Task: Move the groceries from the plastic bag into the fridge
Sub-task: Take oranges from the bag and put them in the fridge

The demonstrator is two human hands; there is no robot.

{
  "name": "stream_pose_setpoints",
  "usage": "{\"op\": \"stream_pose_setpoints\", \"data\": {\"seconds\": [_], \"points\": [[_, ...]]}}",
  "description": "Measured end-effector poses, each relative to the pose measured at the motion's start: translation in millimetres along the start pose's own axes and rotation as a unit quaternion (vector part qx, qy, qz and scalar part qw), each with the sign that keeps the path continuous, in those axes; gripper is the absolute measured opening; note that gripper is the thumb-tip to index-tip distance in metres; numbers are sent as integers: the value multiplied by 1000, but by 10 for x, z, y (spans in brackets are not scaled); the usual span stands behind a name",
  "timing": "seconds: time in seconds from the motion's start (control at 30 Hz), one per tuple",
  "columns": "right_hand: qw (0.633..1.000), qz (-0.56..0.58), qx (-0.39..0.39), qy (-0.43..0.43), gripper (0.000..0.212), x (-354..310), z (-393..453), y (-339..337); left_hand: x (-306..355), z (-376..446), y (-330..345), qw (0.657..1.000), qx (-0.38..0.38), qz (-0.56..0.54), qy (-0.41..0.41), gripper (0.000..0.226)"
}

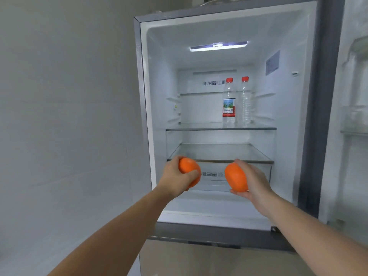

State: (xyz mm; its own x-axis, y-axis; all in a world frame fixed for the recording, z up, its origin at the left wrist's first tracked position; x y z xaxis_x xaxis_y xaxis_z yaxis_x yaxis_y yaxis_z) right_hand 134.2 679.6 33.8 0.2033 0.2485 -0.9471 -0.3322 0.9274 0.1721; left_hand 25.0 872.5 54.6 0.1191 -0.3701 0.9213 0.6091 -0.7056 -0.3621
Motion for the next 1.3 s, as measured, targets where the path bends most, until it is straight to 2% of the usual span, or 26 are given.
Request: {"op": "stream_pose_setpoints", "data": {"seconds": [0.2, 0.27, 0.37, 0.53, 0.63, 0.73, 0.87, 1.0, 1.1, 1.23, 1.3], "points": [[997, -59, -37, -43, 13, 118, 842, 486, -34, 959, -12, 991, 23, 101, 84, 69], [993, -92, -29, -62, 30, 138, 1166, 610, -8, 1311, 19, 980, 22, 150, 127, 77], [972, -215, -19, -97, 55, 201, 1584, 749, -24, 1755, 132, 965, -2, 206, 164, 75], [933, -345, -30, -98, 68, 449, 2175, 826, -77, 2274, 348, 953, -16, 252, 168, 70], [901, -413, -62, -115, 68, 574, 2388, 895, -78, 2563, 452, 953, -22, 260, 151, 70], [839, -514, -114, -140, 66, 643, 2566, 945, -63, 2817, 513, 956, -7, 270, 117, 68], [789, -575, -183, -116, 60, 650, 2794, 948, -75, 3093, 565, 929, 29, 353, 104, 67], [791, -563, -205, -124, 66, 699, 3042, 950, -107, 3300, 571, 934, 36, 350, 71, 63], [824, -513, -209, -120, 69, 776, 3196, 1068, -126, 3415, 572, 920, 59, 383, 61, 59], [835, -481, -204, -175, 29, 771, 3296, 1362, -141, 3565, 497, 905, 104, 409, 54, 48], [831, -482, -197, -194, 22, 754, 3323, 1447, -178, 3640, 445, 914, 115, 386, 45, 42]]}}
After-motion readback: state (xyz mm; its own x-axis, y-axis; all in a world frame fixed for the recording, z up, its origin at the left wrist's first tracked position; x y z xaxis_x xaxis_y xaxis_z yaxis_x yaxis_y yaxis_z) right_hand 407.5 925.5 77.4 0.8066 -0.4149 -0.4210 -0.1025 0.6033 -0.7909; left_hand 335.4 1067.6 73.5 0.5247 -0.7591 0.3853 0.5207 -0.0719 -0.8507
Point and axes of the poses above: each hand's wrist, its own z-axis towards the middle knuckle, its own y-axis out of the palm, x = y × z, the point moved 6 cm from there along z, towards the middle knuckle, and after that the axes turned 11 degrees about -y, right-handed, at the moved point
